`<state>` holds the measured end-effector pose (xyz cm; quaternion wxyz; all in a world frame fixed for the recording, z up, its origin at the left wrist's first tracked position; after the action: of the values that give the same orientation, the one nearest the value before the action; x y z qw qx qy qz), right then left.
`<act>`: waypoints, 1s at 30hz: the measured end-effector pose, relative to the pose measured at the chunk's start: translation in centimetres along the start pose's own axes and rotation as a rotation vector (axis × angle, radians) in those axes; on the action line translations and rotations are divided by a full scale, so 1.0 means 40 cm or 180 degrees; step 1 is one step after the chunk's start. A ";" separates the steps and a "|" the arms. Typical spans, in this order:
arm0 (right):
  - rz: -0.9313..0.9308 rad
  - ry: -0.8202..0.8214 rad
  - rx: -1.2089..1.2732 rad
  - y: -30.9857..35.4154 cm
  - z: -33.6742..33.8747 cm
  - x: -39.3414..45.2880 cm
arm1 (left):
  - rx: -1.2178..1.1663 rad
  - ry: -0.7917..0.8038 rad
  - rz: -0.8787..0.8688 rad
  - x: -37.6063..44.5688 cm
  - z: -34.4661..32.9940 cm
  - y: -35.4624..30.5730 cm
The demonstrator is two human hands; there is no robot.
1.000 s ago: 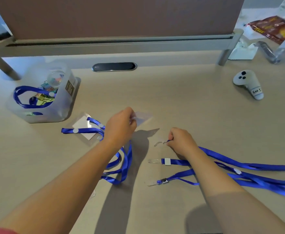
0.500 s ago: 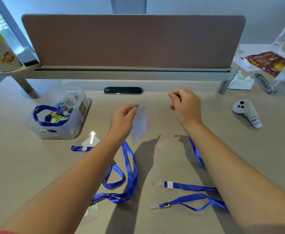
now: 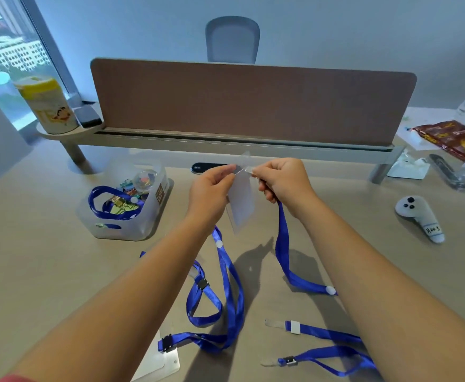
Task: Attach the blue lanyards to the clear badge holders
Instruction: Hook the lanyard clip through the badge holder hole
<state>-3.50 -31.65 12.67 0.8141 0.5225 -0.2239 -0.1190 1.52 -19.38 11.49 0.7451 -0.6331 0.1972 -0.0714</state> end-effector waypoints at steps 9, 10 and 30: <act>-0.0194 0.0184 0.0197 0.024 -0.046 -0.001 | 0.0656 -0.0410 -0.0553 0.009 0.047 -0.014; -0.0200 0.0203 0.0216 0.027 -0.050 0.000 | 0.0732 -0.0442 -0.0596 0.010 0.051 -0.015; -0.0533 0.0579 0.1137 0.069 -0.154 0.025 | 0.3628 -0.1200 -0.2830 -0.002 0.113 -0.078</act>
<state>0.25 -25.99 13.21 0.7127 0.6838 -0.1229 -0.0970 3.63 -15.79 15.07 0.8799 -0.1702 -0.2761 -0.3473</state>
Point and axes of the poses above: each hand's wrist, its own x-axis towards the middle knuckle, its own z-axis out of the back of the hand, y = z × x, the point moved 7 cm from there along x, towards the middle knuckle, and after that the axes turned 14 degrees about z, right-handed, at the moved point
